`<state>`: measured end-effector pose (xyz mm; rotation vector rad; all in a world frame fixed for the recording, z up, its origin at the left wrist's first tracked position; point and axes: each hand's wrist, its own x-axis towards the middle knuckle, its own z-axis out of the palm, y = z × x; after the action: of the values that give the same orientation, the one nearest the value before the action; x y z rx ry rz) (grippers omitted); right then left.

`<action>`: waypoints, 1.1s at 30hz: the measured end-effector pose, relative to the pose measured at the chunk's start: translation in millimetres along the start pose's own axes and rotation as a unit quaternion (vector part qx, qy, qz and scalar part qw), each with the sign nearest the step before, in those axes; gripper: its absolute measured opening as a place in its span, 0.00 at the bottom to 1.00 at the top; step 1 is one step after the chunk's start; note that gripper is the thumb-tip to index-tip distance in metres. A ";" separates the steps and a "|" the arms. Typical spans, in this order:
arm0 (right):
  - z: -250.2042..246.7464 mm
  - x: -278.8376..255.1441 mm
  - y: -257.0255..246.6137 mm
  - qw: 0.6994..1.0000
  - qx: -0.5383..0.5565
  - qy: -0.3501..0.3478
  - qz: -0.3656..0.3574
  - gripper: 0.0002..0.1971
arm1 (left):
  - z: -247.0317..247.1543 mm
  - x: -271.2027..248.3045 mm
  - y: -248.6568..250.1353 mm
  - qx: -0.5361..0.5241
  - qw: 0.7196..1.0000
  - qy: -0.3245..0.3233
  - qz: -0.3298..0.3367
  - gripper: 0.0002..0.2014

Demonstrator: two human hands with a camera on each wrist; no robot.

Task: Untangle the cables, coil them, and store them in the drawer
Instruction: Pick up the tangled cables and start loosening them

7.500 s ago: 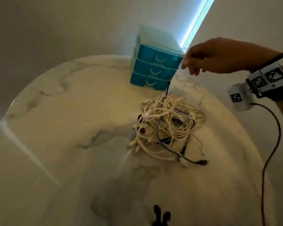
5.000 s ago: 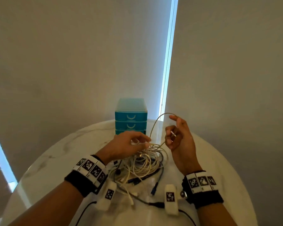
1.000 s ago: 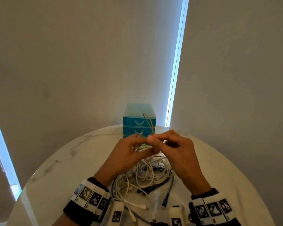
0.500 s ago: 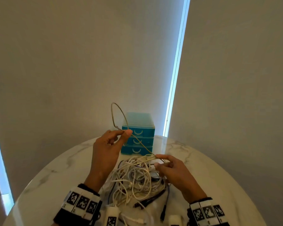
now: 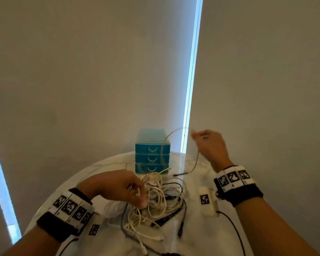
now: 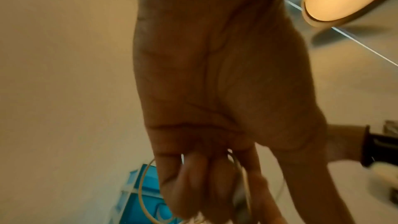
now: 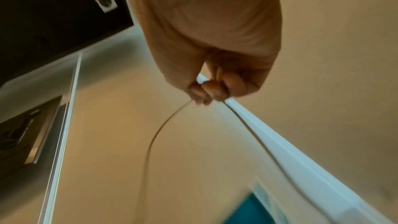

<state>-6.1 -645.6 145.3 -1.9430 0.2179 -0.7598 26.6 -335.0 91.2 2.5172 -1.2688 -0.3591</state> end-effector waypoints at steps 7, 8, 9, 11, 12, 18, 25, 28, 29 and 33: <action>-23.7 4.9 -38.5 0.997 0.060 -0.013 -0.043 0.10 | -24.8 -3.7 -18.6 -0.138 0.984 0.108 -0.028 0.15; -25.9 5.9 -35.3 0.996 0.080 -0.025 -0.026 0.09 | -31.1 -6.5 -20.0 -0.169 0.975 0.146 -0.016 0.16; -26.8 5.1 -31.8 0.993 0.104 -0.056 0.003 0.09 | -37.1 -10.0 -20.4 -0.173 0.969 0.176 -0.013 0.15; -24.8 1.9 -18.7 0.981 0.154 -0.092 0.069 0.12 | -46.2 -16.9 -19.9 -0.145 0.969 0.198 -0.026 0.15; -22.2 -0.3 -9.7 0.976 0.178 -0.088 0.090 0.13 | -50.3 -21.6 -17.9 -0.128 0.975 0.177 -0.037 0.15; -4.3 -14.8 37.6 0.964 0.199 -0.095 0.150 0.14 | -65.9 -49.3 -4.8 -0.026 0.987 0.010 -0.156 0.08; -12.1 -6.2 61.2 0.952 0.229 -0.013 0.201 0.15 | -75.4 -55.7 -8.4 0.052 0.915 0.377 -0.136 0.08; -13.5 -6.1 80.4 0.955 0.219 0.049 0.193 0.11 | -75.2 -54.8 -1.0 -0.026 0.891 0.446 -0.081 0.12; -13.1 -4.1 86.4 0.950 0.230 0.059 0.203 0.12 | -77.3 -58.7 0.9 -0.065 0.894 0.437 -0.076 0.12; -7.4 10.5 83.7 0.942 0.237 0.087 0.221 0.15 | -84.7 -81.5 5.2 -0.145 0.967 0.210 0.001 0.19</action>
<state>11.8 -696.6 80.2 -1.3051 0.5107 -0.6127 5.4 -259.0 178.5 2.1896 -0.9723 -0.0018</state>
